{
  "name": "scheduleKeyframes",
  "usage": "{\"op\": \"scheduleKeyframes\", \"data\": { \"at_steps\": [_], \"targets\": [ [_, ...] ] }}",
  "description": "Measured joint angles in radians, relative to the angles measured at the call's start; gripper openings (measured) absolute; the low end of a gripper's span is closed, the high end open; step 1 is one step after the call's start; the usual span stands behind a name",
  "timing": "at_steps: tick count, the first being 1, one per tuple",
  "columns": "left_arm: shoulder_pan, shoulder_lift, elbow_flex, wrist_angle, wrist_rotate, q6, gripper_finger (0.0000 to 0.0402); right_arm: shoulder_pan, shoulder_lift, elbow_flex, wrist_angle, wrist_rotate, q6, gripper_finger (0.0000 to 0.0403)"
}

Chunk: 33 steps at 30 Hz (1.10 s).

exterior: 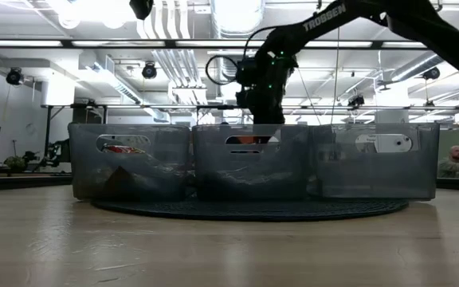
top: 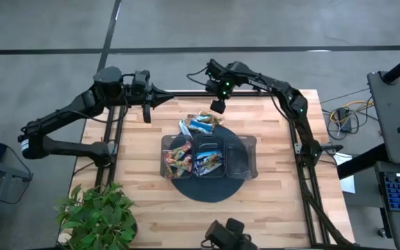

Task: Pick and place Granola Bars by type
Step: Put the yellow granola bar into the right black bin

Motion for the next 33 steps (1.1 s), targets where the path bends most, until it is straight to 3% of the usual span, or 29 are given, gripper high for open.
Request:
{"op": "scheduleKeyframes", "data": {
  "at_steps": [8,21,33],
  "targets": [
    [0.0,0.0,0.0,0.0,0.0,0.0,0.0,0.001,0.027,-0.029,0.003,0.0,-0.026,0.0261],
    [0.0,0.0,0.0,-0.011,0.0,0.001,0.0,0.043,0.058,-0.104,0.044,-0.004,-0.252,0.0257],
    [0.0,0.0,0.0,-0.021,-0.01,0.002,0.0,0.06,0.058,-0.218,0.149,-0.003,-0.188,0.0251]
  ]
}}
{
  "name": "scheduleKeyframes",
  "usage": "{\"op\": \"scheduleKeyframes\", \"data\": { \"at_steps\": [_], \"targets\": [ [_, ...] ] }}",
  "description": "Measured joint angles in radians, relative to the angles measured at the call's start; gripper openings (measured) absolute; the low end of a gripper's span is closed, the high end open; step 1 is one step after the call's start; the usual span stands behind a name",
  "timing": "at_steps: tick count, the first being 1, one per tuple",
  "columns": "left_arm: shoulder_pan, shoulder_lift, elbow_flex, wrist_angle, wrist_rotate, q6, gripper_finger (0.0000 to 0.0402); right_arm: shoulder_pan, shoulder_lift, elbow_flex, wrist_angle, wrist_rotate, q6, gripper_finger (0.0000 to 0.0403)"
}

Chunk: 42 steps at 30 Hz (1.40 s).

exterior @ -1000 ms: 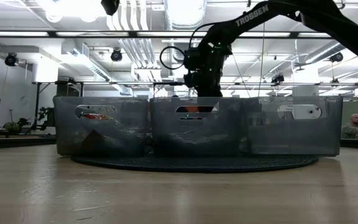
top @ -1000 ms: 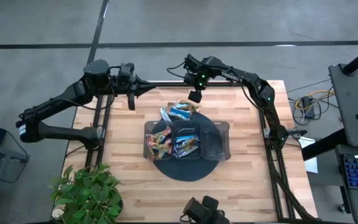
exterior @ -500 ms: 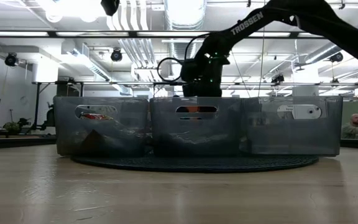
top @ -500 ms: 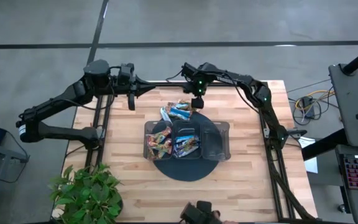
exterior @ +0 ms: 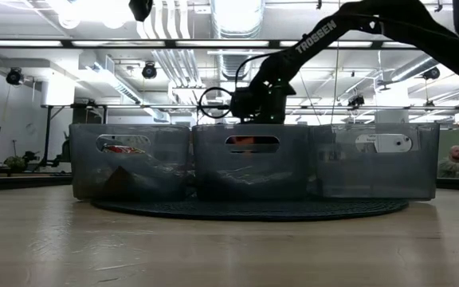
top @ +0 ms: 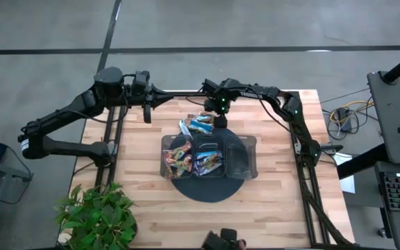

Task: Pick and place Granola Bars by type
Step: Put the yellow granola bar into the right black bin

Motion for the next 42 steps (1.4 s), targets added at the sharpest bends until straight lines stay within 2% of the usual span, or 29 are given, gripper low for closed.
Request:
{"op": "scheduleKeyframes", "data": {
  "at_steps": [17,23,34,38,42],
  "targets": [
    [0.0,0.0,-0.006,-0.004,-0.015,-0.003,0.0,-0.002,-0.001,-0.062,0.124,0.001,0.12,0.0229],
    [0.0,0.0,-0.006,-0.002,-0.014,-0.003,0.0,-0.002,-0.006,-0.094,0.141,0.004,0.119,0.0192],
    [0.0,0.0,-0.006,-0.002,-0.013,-0.005,0.0,-0.005,-0.008,-0.086,0.116,0.006,0.125,0.0086],
    [0.0,0.0,-0.006,-0.002,-0.013,-0.005,0.0,-0.011,-0.007,-0.051,0.078,0.003,0.119,0.0073],
    [0.0,0.0,-0.006,-0.002,-0.013,-0.006,0.0,-0.021,-0.007,-0.001,-0.023,0.029,0.085,0.0077]
  ]
}}
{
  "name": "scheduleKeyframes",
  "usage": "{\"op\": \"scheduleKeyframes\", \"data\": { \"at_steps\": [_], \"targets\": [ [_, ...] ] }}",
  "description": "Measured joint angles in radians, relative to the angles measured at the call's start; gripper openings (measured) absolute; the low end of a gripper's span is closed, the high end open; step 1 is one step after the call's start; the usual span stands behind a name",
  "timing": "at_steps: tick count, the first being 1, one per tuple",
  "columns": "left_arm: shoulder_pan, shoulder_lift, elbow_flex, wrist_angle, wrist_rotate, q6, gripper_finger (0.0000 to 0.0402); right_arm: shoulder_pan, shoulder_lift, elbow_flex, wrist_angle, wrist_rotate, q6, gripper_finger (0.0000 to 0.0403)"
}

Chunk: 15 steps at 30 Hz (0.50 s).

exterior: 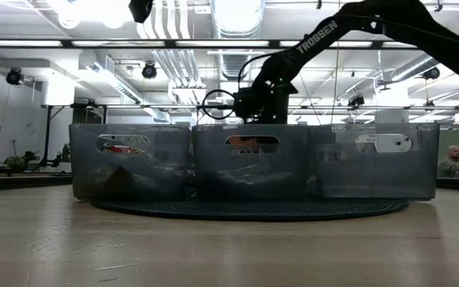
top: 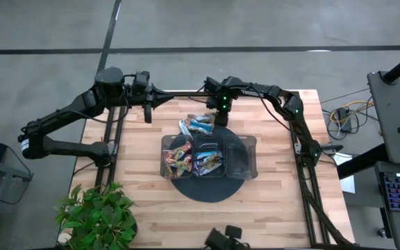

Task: Pick and place Granola Bars by type
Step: Put the yellow granola bar into the right black bin

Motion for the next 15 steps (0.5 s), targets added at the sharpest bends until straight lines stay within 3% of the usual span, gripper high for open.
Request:
{"op": "scheduleKeyframes", "data": {
  "at_steps": [15],
  "targets": [
    [0.0,0.0,0.0,0.0,0.0,0.006,0.0,0.025,-0.001,0.24,-0.442,0.012,-0.073,0.0067]
  ]
}}
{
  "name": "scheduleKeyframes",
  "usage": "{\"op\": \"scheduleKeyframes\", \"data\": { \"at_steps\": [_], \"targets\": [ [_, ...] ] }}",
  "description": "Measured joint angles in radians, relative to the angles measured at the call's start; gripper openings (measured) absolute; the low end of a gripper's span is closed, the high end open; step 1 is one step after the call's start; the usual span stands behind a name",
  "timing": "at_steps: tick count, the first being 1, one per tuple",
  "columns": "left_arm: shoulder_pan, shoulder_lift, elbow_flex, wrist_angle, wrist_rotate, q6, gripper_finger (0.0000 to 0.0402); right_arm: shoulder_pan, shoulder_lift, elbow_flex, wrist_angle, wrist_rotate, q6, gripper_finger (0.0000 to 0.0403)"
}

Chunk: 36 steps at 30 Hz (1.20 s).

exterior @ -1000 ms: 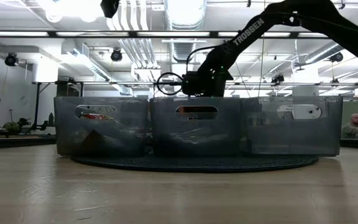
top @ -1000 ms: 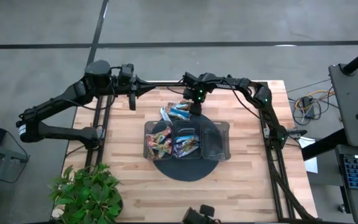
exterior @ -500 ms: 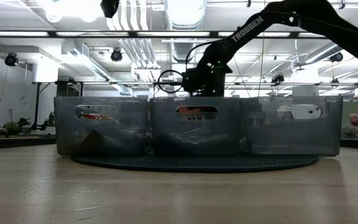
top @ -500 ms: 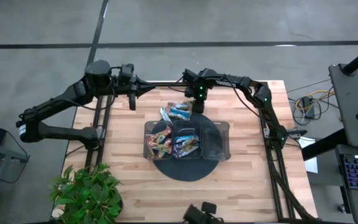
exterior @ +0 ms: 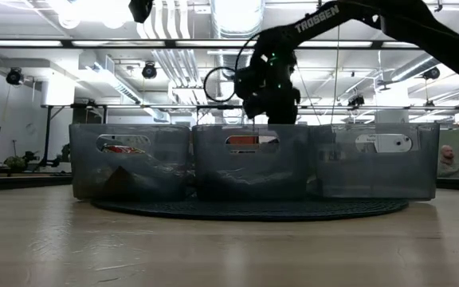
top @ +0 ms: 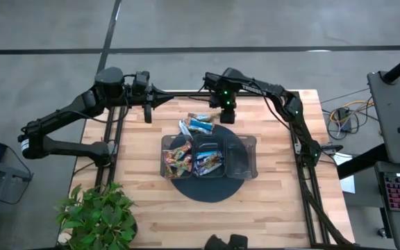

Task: Pick and place Granola Bars by type
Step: Put the yellow granola bar into the right black bin

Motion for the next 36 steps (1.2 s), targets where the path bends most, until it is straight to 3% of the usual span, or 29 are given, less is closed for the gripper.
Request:
{"op": "scheduleKeyframes", "data": {
  "at_steps": [6,20,30,36],
  "targets": [
    [0.0,0.0,0.0,0.0,0.0,0.001,0.0,0.031,-0.056,0.024,-0.041,-0.15,0.054,0.0067],
    [0.0,0.0,0.0,-0.001,0.0,0.002,0.0,0.186,-0.288,-0.077,-0.032,-0.152,0.198,0.0067],
    [0.0,0.0,0.0,-0.002,0.0,0.002,0.0,0.255,-0.603,-0.404,0.187,-0.147,0.359,0.0067],
    [0.0,0.0,0.0,-0.002,0.0,0.001,0.0,0.321,-0.694,-0.631,0.277,-0.14,0.45,0.0068]
  ]
}}
